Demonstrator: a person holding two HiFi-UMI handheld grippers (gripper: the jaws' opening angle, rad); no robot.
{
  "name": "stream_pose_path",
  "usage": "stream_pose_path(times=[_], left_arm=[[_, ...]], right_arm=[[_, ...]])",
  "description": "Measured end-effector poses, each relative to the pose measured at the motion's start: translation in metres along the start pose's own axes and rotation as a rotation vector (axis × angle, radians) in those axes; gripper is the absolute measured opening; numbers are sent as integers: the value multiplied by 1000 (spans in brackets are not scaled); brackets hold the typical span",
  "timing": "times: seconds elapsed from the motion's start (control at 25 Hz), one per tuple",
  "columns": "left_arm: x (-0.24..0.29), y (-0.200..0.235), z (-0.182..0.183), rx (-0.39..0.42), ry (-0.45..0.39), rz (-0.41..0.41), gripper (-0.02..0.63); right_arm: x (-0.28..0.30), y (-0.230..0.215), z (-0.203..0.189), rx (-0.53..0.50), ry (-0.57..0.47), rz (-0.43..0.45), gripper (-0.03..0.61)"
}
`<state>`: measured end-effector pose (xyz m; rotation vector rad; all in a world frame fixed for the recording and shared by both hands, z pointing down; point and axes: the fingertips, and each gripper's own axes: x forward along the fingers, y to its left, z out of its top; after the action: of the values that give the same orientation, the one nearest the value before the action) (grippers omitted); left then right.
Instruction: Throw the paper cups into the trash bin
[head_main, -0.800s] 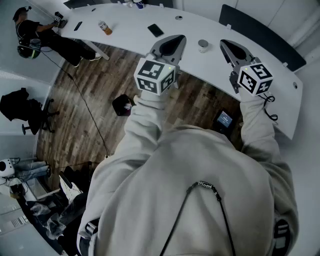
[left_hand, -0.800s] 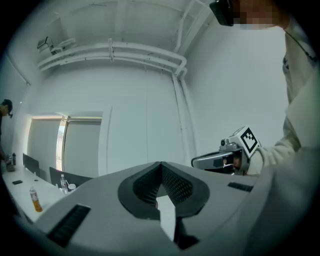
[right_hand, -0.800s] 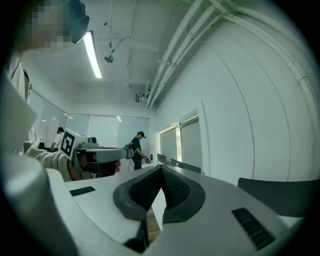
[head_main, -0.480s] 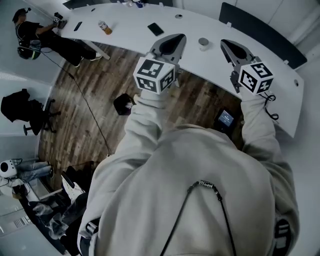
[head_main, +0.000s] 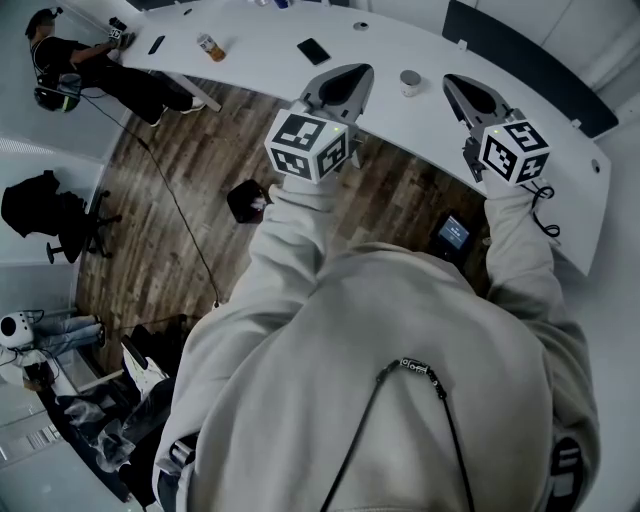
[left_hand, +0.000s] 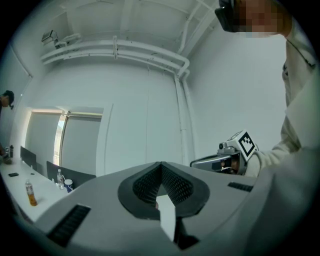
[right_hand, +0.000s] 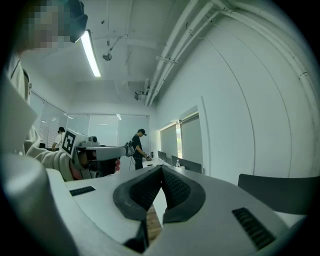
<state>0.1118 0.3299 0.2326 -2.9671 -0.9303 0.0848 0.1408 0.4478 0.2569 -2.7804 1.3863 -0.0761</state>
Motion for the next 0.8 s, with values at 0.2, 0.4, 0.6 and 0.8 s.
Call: stream_pose_path(times=[0.2,0.4,0.6,0.8], left_arm=[[2,2,-3,18,17,10,-2],[5,6,-5,12,27,9,-2],[9,14,-9,2,36,23,-2],[16,21,-12,-4,33,43,-2]], right_arm=[[5,-1,-6,5,19,13,18],[12,-6,-10,19,26,16,18],[13,-12,-14,42,17,17,18],[5,-26,-33,65,42,22,18]])
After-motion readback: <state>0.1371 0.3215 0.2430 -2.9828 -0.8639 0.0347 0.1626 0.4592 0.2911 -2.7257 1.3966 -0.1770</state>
